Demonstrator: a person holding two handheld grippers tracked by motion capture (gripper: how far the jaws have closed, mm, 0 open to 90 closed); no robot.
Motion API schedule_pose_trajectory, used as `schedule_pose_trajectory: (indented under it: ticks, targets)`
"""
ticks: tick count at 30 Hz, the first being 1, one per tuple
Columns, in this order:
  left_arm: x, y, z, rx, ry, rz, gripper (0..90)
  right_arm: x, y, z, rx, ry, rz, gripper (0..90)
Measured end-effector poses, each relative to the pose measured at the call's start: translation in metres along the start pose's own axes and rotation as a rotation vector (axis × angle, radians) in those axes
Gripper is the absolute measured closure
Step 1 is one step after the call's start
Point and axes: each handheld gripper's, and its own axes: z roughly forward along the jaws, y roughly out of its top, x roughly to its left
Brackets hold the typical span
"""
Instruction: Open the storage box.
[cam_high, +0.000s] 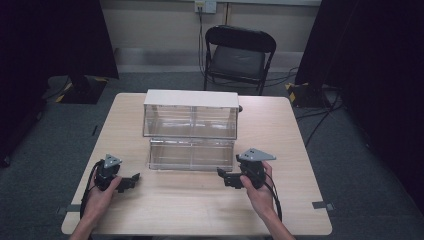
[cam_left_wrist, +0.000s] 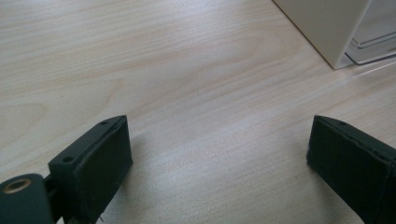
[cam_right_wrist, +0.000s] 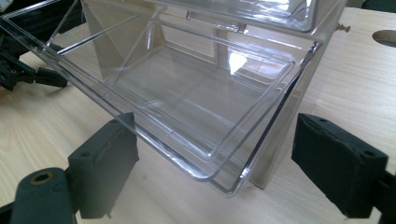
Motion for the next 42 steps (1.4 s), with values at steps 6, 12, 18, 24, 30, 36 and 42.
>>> schedule_pose_trajectory:
  ticks: [6,12,18,24,30,36,42]
  targets:
    - [0.0000,0.0000,0.0000,0.000,0.001,0.000,6.0,0.0002,0.0007,-0.0009,0.000,-0.003,0.003,13.8]
    - [0.0000,0.0000,0.0000,0.000,0.000,0.000,6.0,0.0006,0.0017,-0.0011,-0.001,-0.023,0.005,14.0]
    - [0.0000,0.0000,0.0000,0.000,0.000,0.000,6.0,-0.0005,0.0022,-0.0017,-0.002,-0.023,0.010,14.1]
    - [-0.0003,-0.0001,0.0002,-0.002,-0.001,-0.006,5.9,-0.0014,0.0034,-0.0017,-0.006,-0.014,0.013,14.1]
    - [-0.0002,-0.0001,0.0002,-0.002,-0.001,-0.005,5.9,-0.0016,0.0046,0.0006,0.007,0.002,0.021,14.0]
    - [0.0000,0.0000,0.0000,0.001,0.001,0.000,5.8,0.0016,0.0071,0.0047,0.010,0.010,0.018,14.1]
    - [-0.0001,0.0000,0.0002,-0.001,-0.001,-0.004,5.8,0.0025,0.0074,0.0064,0.010,0.012,0.015,14.1]
